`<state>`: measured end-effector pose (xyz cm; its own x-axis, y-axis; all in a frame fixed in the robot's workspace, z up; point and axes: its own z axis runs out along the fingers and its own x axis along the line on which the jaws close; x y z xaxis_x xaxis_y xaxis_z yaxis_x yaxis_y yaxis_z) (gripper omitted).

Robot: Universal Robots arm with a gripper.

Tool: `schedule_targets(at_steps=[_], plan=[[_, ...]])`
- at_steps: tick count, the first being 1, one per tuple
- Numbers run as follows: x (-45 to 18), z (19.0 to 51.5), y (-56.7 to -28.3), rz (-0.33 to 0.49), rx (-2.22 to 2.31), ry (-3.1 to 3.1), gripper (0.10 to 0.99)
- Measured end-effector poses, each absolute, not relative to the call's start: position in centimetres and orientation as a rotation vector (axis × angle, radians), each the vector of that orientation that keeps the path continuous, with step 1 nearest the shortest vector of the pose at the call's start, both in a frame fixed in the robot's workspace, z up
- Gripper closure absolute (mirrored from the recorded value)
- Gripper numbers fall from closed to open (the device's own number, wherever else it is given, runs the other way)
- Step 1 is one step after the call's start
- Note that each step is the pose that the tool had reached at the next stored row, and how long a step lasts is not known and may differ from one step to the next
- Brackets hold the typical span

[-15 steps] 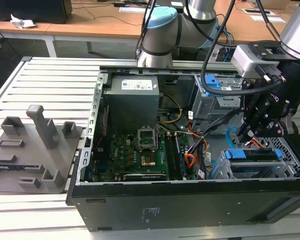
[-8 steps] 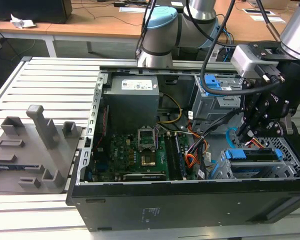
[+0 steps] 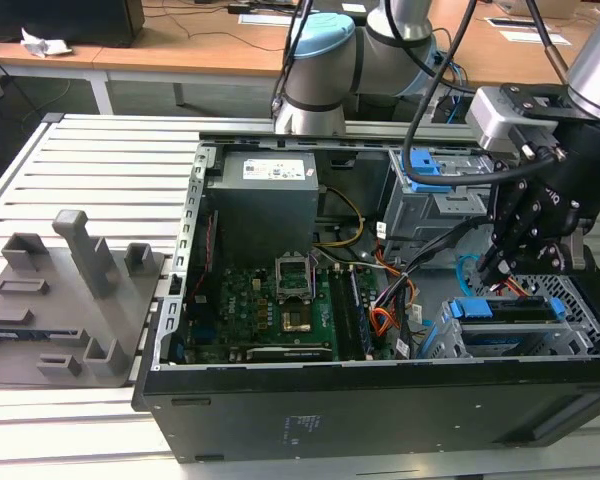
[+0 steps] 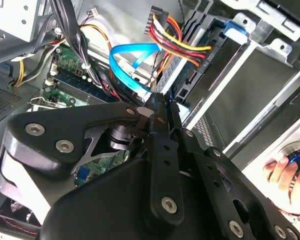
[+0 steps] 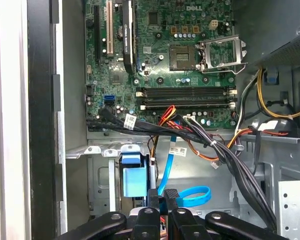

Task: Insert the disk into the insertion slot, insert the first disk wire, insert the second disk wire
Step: 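Insert the second disk wire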

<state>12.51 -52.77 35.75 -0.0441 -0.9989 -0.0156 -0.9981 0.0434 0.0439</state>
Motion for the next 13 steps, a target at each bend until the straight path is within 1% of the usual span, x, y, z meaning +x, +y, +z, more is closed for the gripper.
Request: schedule_targets(at_steps=[13], plan=[[14.3, 35.6, -52.8, -0.068, 2.158, -2.255, 0.925]])
